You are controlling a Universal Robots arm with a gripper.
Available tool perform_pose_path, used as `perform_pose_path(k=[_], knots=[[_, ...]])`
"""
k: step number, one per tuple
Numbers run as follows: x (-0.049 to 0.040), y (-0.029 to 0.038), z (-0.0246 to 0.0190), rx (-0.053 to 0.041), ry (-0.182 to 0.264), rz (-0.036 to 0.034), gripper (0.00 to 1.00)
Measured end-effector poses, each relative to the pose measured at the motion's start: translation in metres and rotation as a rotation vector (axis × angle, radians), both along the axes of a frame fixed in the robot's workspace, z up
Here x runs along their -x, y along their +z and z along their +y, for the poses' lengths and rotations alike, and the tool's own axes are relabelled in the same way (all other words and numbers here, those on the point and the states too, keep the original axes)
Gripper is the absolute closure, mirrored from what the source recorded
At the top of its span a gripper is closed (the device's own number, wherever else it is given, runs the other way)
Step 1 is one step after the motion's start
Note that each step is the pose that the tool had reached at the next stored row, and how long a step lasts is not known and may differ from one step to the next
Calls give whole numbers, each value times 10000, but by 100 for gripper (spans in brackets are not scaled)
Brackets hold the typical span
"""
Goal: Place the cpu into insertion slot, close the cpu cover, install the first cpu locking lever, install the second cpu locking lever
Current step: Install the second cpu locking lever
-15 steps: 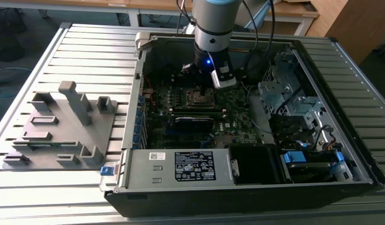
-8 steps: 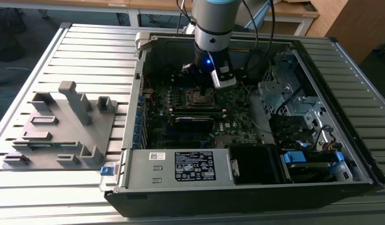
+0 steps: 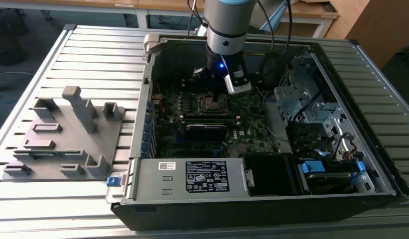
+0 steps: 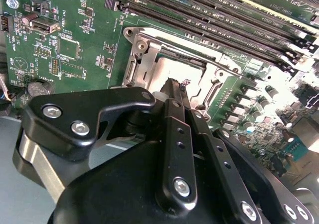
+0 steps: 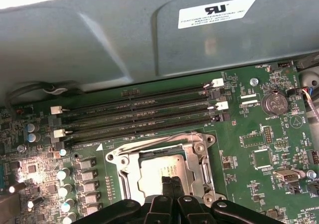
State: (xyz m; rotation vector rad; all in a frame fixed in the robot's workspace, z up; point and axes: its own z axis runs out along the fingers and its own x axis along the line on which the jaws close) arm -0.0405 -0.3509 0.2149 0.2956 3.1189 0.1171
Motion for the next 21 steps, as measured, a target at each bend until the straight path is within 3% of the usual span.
perform_pose_path(k=[4, 8, 12, 16, 21], knots=[[0, -8, -1, -2, 31, -46, 90], [-2, -10, 0, 1, 133, -47, 90], [-3, -11, -1, 118, 178, -47, 90], [-2, -10, -1, 120, 194, -47, 90], [-3, -11, 0, 113, 540, -50, 90]])
